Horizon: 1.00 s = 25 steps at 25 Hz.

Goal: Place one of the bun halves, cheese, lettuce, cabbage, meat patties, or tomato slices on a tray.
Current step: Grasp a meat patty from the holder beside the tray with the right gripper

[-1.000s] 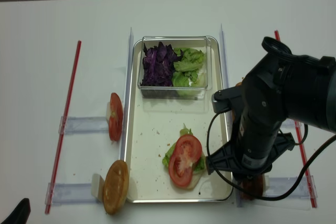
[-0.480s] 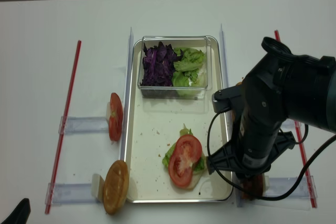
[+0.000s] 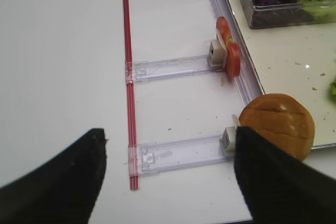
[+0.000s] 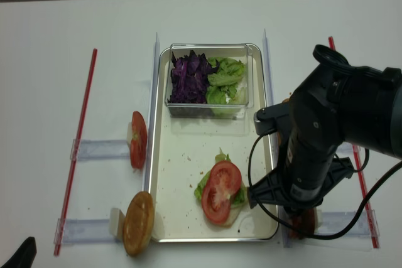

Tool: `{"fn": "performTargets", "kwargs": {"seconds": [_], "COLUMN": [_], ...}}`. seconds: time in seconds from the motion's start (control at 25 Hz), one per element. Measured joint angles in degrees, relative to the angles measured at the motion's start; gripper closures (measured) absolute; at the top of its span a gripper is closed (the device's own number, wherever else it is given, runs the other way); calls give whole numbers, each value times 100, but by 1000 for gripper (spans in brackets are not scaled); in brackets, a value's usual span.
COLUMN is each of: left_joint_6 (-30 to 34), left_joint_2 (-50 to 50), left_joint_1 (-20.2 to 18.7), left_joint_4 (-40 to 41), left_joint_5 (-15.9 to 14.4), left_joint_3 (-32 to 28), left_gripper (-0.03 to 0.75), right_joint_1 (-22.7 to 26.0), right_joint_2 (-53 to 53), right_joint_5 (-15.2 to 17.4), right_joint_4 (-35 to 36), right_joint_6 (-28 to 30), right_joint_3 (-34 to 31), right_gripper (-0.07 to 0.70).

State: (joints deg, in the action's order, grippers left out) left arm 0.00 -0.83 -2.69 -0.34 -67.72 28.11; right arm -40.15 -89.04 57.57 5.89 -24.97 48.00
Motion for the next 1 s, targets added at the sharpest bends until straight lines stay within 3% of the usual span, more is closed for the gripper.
{"fn": "performTargets", "kwargs": {"seconds": [1.0], "left_joint_6": [0], "left_joint_2": [0], "left_joint_1": [0], "left_joint_4": [0], "left_joint_5": [0], "left_joint_3": [0], "left_gripper": [242], "right_joint_1": [0], "right_joint_2": [0], "right_joint_5": [83], "right_joint_4": [43], "right_joint_6": [20], "right_joint_3": [3], "right_gripper": [498]}}
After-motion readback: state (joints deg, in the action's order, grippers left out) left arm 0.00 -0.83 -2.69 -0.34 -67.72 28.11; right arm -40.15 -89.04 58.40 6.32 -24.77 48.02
